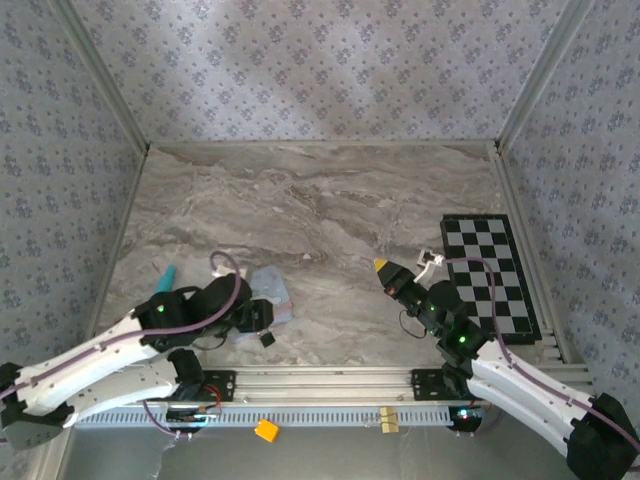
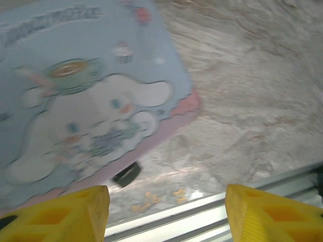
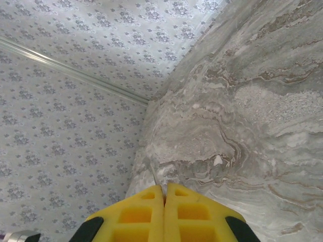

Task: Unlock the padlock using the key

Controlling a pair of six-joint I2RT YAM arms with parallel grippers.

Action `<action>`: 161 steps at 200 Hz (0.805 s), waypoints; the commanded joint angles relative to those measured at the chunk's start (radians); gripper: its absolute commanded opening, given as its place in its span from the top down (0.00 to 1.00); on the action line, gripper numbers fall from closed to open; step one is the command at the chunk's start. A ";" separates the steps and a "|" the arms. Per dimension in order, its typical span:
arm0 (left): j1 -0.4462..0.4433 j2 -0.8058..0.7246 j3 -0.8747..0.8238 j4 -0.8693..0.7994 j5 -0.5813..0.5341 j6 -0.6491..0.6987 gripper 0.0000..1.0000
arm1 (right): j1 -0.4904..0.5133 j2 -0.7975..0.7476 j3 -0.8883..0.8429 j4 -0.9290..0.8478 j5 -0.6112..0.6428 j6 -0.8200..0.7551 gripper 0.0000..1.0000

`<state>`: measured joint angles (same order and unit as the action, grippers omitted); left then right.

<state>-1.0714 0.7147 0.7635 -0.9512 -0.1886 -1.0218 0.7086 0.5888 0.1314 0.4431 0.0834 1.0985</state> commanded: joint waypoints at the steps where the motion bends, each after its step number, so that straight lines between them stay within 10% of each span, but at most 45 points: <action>1: -0.014 -0.061 0.043 -0.326 -0.216 -0.193 0.36 | 0.005 -0.006 0.015 -0.014 0.006 -0.040 1.00; 48: 0.008 -0.120 -0.082 -0.329 -0.290 -0.290 0.28 | 0.004 0.000 0.009 -0.020 0.008 -0.043 1.00; 118: 0.442 -0.178 -0.414 0.290 0.182 0.005 0.24 | 0.004 -0.003 0.011 -0.040 -0.003 -0.040 1.00; 161: 0.510 0.024 -0.391 0.482 0.266 0.110 0.24 | 0.004 -0.007 0.007 -0.050 0.011 -0.038 1.00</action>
<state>-0.5694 0.6224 0.3683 -0.5880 -0.0185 -1.0180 0.7086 0.5896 0.1314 0.4084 0.0826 1.0729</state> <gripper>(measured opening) 0.762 0.051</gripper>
